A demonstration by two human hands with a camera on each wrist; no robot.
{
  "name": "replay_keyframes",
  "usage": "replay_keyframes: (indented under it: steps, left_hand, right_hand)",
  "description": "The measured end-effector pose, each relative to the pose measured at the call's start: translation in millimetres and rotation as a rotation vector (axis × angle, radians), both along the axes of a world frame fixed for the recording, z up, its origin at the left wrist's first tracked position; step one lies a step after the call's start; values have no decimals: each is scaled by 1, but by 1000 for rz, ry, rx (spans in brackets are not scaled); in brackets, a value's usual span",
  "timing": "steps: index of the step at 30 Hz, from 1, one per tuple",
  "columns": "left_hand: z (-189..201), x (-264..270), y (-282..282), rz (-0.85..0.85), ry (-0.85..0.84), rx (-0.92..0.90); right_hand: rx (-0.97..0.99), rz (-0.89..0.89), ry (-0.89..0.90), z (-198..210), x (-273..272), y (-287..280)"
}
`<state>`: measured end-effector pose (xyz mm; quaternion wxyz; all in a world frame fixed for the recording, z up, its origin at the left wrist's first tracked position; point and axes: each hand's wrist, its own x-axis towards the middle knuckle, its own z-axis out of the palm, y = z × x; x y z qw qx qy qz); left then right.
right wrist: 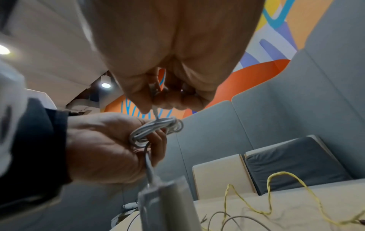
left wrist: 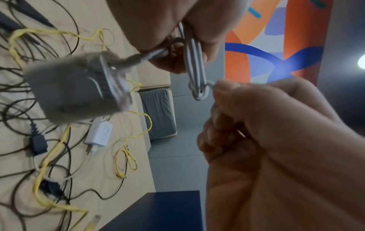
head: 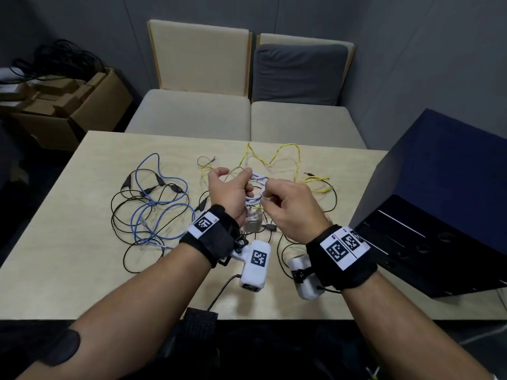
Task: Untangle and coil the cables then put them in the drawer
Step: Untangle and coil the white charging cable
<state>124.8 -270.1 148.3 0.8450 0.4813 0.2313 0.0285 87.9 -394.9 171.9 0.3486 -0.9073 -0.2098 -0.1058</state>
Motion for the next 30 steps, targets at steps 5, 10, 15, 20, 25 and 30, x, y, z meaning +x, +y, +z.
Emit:
replay_keyframes:
  steps: [5,10,15,20,25,30]
  left_hand:
    - [1,8,5,26,40,15]
    - [2,7,11,5,24,-25]
    - [4,-1,10,-216,-196,-64]
    - [8,-8,6,-354,-298,-115]
    - [6,-14,3,-358,-302,42]
    - [-7,-16,10,-238,-275,683]
  right_hand:
    - [106,47,17,4,-3,-5]
    - [272,7,127,1,-10,-7]
    - [340,-58,520,-6,-3,-7]
    - [774,5,743,-11,-4,-8]
    - [839,29,660,-9,-6,-4]
    - [734,-111,563,-7,-11,-1]
